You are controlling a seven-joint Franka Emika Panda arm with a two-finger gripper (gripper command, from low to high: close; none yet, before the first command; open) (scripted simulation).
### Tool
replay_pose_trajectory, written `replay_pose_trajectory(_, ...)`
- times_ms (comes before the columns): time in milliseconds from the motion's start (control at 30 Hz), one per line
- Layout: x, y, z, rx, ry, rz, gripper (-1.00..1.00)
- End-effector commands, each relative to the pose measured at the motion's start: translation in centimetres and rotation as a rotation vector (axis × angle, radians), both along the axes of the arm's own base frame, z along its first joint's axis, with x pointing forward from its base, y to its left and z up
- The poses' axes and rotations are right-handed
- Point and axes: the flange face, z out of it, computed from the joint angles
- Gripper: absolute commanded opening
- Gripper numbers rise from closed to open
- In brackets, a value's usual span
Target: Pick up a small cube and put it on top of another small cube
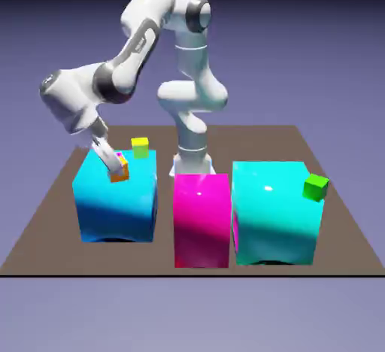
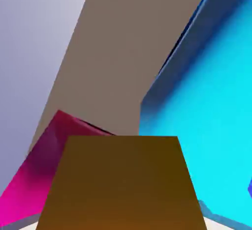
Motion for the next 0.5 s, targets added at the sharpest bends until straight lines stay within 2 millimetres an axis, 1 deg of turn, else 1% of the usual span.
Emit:
replay_pose_trajectory(0,-1.2,-0.2,1.4,-0.010,0.010,0.043,-1.00)
replay_pose_trajectory(67,-3.8,-1.2,3.8,-0.025,0.032,0.104,-1.00)
replay_pose_trajectory(100,-4.2,-2.3,3.3,-0.020,0.051,0.082,-1.00)
replay_pose_trajectory(167,-4.3,-2.3,3.2,-0.019,0.052,0.081,-1.00)
replay_pose_trajectory(333,-5.6,-0.6,-3.0,-0.019,0.052,0.081,-1.00)
replay_pose_trajectory(367,-5.7,-0.5,-3.2,-0.019,0.052,0.081,-1.00)
replay_pose_trajectory(400,-5.7,-0.5,-3.2,-0.019,0.052,0.081,1.00)
replay_pose_trajectory(433,-5.7,-0.5,-3.2,-0.019,0.052,0.081,1.00)
replay_pose_trajectory(467,-5.3,-0.9,-2.0,-0.019,0.052,0.081,1.00)
